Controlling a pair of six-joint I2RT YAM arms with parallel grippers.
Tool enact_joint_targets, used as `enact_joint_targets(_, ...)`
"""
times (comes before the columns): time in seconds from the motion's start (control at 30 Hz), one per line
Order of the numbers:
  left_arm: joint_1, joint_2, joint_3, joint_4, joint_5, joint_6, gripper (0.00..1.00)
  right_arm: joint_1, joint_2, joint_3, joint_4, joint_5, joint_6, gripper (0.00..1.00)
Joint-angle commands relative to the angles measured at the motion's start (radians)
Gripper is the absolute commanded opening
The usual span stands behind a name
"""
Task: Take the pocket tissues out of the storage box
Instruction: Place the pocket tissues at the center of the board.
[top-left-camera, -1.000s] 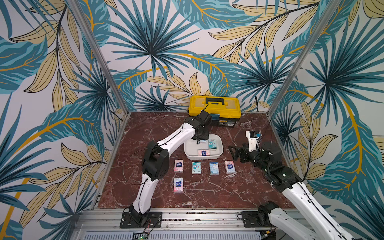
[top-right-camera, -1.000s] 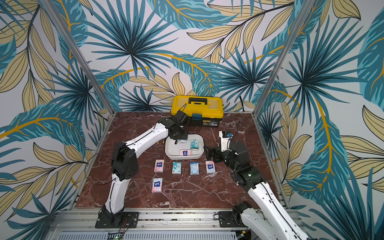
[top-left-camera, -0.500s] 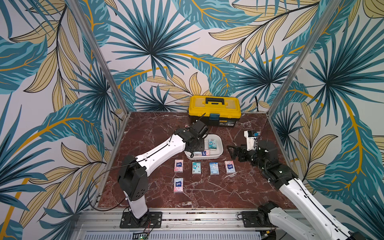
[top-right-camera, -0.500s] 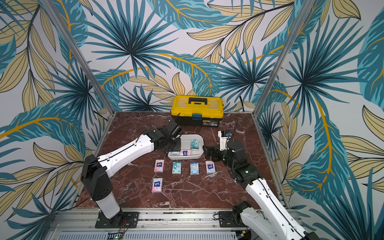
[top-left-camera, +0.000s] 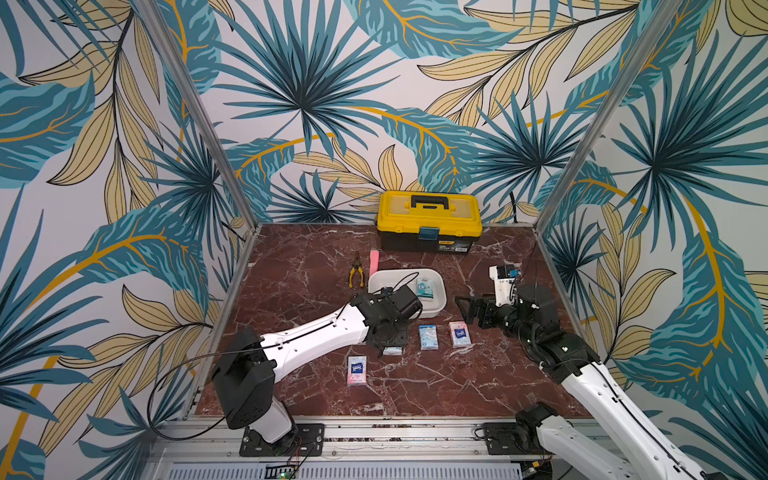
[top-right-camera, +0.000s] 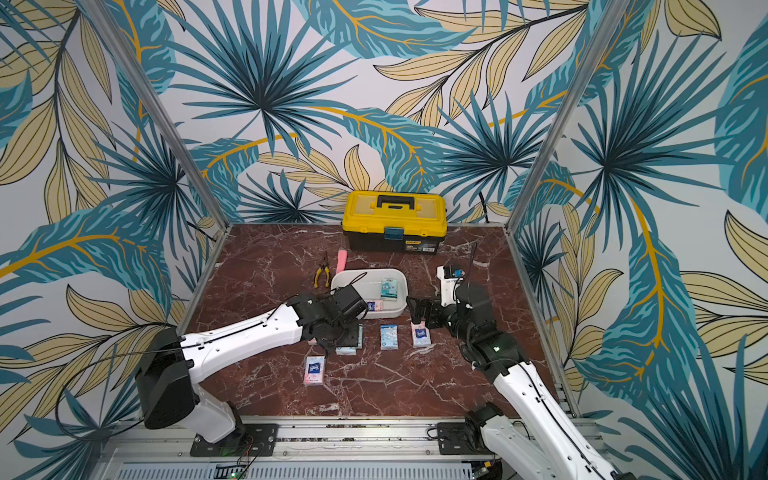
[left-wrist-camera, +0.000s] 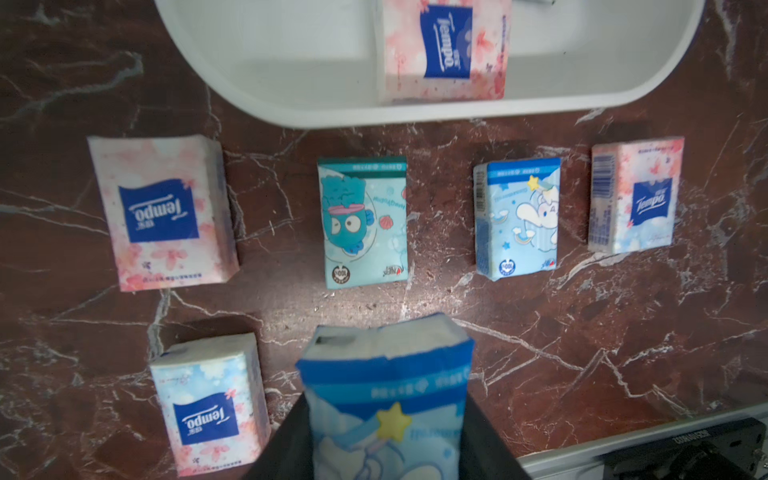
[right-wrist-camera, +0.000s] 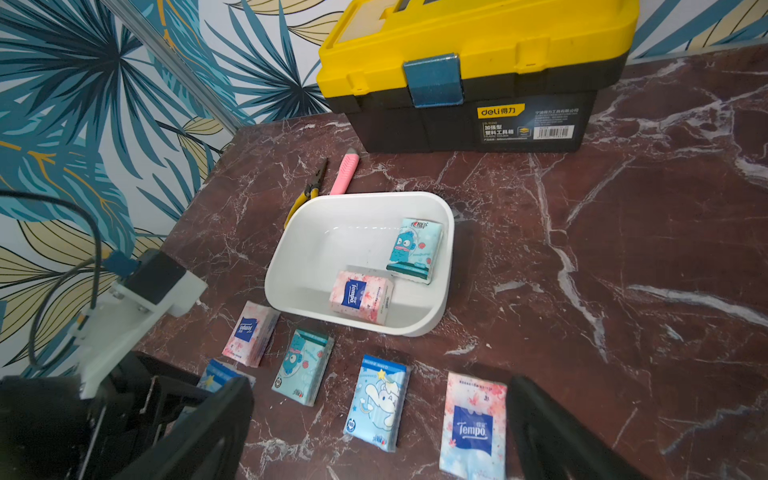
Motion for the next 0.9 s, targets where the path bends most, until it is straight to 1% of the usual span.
enact_joint_targets(0.0, -0.026, -0.020, -0.063, 0.053, -0.011, -0.071, 0.48, -0.002, -0.030, -0.028, -0.034, -0.023, 0.020, 0.99)
enact_joint_targets(0.13, -0.044, -0.010, -0.114, 0.099, 0.001, -0.096, 0.48, -0.002, -0.063, -0.041, -0.050, -0.027, 0.032, 0.99)
enact_joint_targets(0.27, -0.057, 0.005, -0.133, 0.104, 0.006, -0.095, 0.48, -0.002, -0.091, -0.045, -0.073, -0.023, 0.035, 0.99)
enact_joint_targets(0.4, -0.059, 0.023, -0.180, 0.143, 0.028, -0.108, 0.48, -0.002, -0.111, -0.048, -0.093, -0.021, 0.039, 0.99)
enact_joint_targets(0.43, -0.060, 0.028, -0.188, 0.150, 0.056, -0.112, 0.48, -0.002, -0.116, -0.050, -0.096, -0.020, 0.038, 0.99)
enact_joint_targets(0.87, -0.062, 0.126, -0.202, 0.191, 0.083, -0.101, 0.48, -0.002, -0.131, -0.053, -0.117, -0.022, 0.025, 0.99)
